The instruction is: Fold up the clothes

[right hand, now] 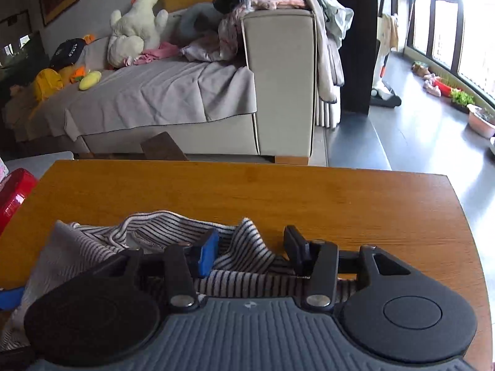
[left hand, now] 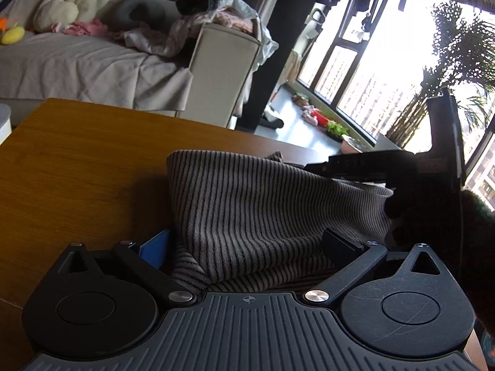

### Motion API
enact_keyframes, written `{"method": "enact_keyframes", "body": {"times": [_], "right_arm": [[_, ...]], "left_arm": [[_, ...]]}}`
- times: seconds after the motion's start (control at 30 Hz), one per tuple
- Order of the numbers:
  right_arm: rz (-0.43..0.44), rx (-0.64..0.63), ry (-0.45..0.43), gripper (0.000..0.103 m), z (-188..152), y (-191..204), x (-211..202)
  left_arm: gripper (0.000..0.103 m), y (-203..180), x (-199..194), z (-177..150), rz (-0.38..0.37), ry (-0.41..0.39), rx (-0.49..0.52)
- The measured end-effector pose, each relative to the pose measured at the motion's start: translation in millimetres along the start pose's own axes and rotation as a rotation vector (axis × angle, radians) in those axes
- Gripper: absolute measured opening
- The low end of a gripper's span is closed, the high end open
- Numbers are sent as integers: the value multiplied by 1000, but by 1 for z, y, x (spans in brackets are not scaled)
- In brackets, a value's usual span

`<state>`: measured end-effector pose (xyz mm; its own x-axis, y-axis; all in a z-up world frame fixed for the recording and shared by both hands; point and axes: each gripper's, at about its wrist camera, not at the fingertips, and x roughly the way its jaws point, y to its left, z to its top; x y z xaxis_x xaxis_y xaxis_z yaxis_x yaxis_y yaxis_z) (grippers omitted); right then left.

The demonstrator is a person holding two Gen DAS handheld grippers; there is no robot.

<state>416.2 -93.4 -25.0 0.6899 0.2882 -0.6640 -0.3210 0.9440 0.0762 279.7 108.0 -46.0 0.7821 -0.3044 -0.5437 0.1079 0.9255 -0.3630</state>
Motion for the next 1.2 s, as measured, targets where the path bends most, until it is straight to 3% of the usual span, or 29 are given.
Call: {"method": "enact_keyframes", "body": {"times": [0.07, 0.13, 0.27, 0.43, 0.6, 0.8, 0.97, 1.03, 1.07, 1.1, 1.13, 1.2], "right_arm": [[-19, -31, -1, 36, -4, 8, -3], [-33, -19, 1, 18, -6, 9, -8], [-30, 26, -22, 13, -6, 6, -30], [30, -4, -110, 8, -11, 17, -103], [116, -19, -124, 7, -45, 24, -174], [183, 59, -30, 7, -106, 21, -193], [209, 108, 17, 7, -147, 18, -190], [202, 55, 4, 8, -151, 21, -204], [198, 29, -4, 8, -153, 23, -211], [201, 28, -33, 9, -152, 18, -223], [203, 26, -62, 12, -150, 13, -236], [176, 52, -119, 16, -146, -1, -256]], "left_arm": [[103, 2, 0, 0, -4, -3, -8], [103, 3, -1, 0, -9, -6, -16], [103, 10, -4, 1, -26, -23, -51], [103, 24, -20, 4, -52, -58, -119], [103, 25, -61, 14, -59, -83, -100], [103, 6, -105, 36, -62, -156, -11], [103, -28, -91, 32, -61, -108, 96], [102, -38, -80, 25, -52, -61, 135], [96, -41, -77, 20, -42, -36, 159], [79, -41, -76, 13, -28, -7, 186], [74, -41, -75, 7, -13, 21, 213], [72, -42, -74, -7, 17, 78, 266]]}}
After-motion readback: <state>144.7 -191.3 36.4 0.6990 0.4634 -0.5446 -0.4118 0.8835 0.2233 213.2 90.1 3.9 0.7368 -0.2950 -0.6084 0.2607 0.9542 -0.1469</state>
